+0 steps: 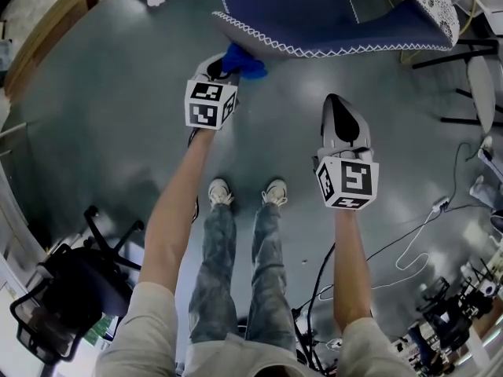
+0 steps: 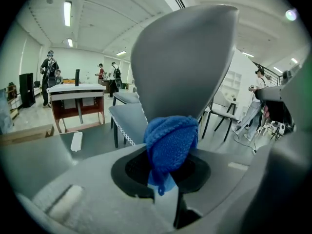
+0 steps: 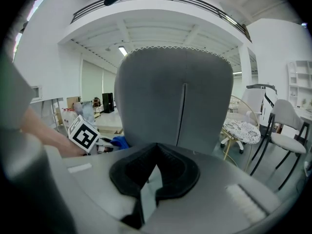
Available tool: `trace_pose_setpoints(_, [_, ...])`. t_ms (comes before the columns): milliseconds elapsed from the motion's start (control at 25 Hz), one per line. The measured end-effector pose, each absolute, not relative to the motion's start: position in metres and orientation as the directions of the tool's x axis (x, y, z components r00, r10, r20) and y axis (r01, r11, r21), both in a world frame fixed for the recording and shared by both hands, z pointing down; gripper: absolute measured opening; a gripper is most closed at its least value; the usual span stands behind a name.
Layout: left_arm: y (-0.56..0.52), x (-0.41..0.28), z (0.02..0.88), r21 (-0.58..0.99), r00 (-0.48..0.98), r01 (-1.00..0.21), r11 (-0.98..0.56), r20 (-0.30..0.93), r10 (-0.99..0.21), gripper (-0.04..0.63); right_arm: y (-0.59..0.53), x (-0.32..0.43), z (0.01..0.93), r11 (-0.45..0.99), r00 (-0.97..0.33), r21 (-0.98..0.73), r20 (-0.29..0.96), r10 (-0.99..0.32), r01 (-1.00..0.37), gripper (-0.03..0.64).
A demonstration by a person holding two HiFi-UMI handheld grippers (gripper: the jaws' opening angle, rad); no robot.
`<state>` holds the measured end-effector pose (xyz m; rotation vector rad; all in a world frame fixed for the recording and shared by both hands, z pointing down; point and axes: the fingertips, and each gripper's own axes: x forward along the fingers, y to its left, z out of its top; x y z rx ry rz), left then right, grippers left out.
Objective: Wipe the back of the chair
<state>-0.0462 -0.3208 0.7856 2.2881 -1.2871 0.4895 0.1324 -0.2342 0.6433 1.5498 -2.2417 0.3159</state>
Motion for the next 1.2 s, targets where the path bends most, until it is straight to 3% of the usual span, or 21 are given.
trace_pose_setpoints(200, [-0.314, -0.054, 0.799, 0.222, 0.482, -0.871, -0.439, 0.567, -0.669, 0.071, -0.230, 0.133, 0.637, 0.368, -0.314, 0.041, 0.440, -0.842, -0.929, 0.000])
trace_pose_setpoints(800, [-0.243, -0.058, 0.683, 0.181, 0.509, -0.860, -0.477, 0.366, -0.779, 0.069, -0.186, 0.132, 0.629, 0.363, -0.306, 0.046, 0.446, -0.841, -0.931, 0.000])
trace_pose_setpoints(1200, [-0.190, -0.070, 0.606, 0.240, 0.497, -0.866, -0.440, 0.298, -0.815, 0.069, -0.158, 0.135, 0.598, 0.345, -0.299, 0.027, 0.440, -0.847, -0.938, 0.000])
